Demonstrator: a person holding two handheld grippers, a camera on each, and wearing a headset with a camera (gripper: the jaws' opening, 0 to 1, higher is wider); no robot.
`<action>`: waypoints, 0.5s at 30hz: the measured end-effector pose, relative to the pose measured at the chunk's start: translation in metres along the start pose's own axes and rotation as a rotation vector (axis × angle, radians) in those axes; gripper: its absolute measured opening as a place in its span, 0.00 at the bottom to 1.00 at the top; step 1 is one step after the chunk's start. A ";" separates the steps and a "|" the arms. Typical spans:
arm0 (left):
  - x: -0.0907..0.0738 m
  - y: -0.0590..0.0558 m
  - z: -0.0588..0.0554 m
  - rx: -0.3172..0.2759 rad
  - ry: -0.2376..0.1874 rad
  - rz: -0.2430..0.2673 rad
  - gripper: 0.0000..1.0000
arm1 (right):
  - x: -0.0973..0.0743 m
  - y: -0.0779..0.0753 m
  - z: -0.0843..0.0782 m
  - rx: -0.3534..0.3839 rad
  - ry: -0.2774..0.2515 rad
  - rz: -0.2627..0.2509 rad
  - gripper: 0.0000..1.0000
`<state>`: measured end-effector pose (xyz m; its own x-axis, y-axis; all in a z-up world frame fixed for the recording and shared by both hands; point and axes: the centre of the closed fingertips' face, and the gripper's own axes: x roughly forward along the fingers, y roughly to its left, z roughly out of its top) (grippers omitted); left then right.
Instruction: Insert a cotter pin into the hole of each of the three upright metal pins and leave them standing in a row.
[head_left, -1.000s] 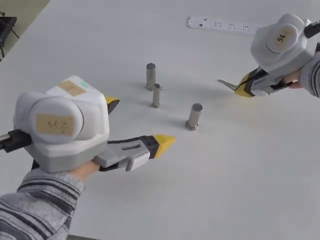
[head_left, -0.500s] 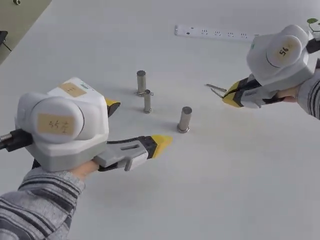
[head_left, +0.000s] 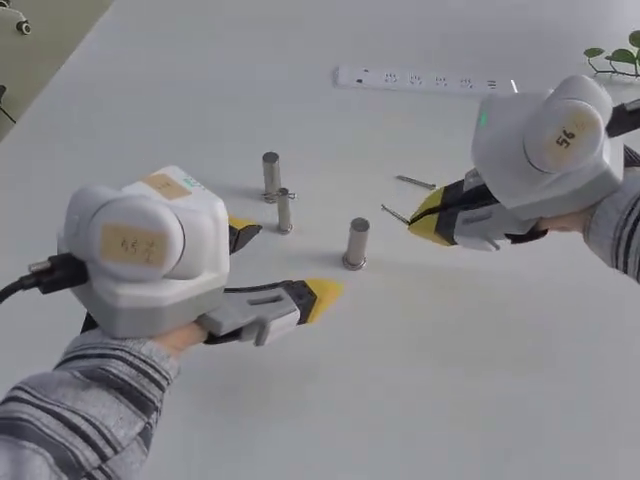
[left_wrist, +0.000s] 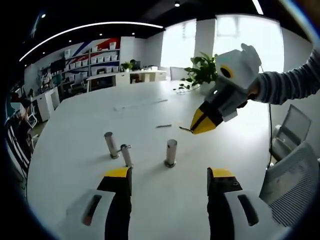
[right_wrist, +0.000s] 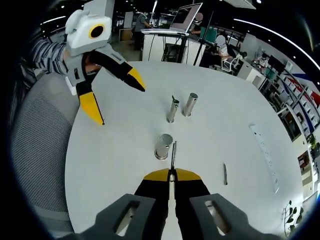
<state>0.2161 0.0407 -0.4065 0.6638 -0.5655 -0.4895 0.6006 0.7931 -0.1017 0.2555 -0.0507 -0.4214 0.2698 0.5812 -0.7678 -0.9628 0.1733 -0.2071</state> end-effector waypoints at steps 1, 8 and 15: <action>0.000 -0.002 0.001 -0.011 -0.004 -0.010 0.56 | -0.001 0.003 0.001 -0.013 -0.004 0.004 0.00; 0.003 -0.015 0.004 -0.091 -0.013 -0.073 0.45 | -0.002 0.027 0.006 -0.109 -0.023 0.034 0.00; 0.005 -0.022 0.004 -0.177 -0.013 -0.108 0.39 | -0.002 0.042 0.019 -0.198 -0.070 0.053 0.00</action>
<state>0.2081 0.0193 -0.4035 0.6062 -0.6513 -0.4565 0.5813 0.7545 -0.3045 0.2144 -0.0294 -0.4169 0.2124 0.6402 -0.7382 -0.9575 -0.0144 -0.2880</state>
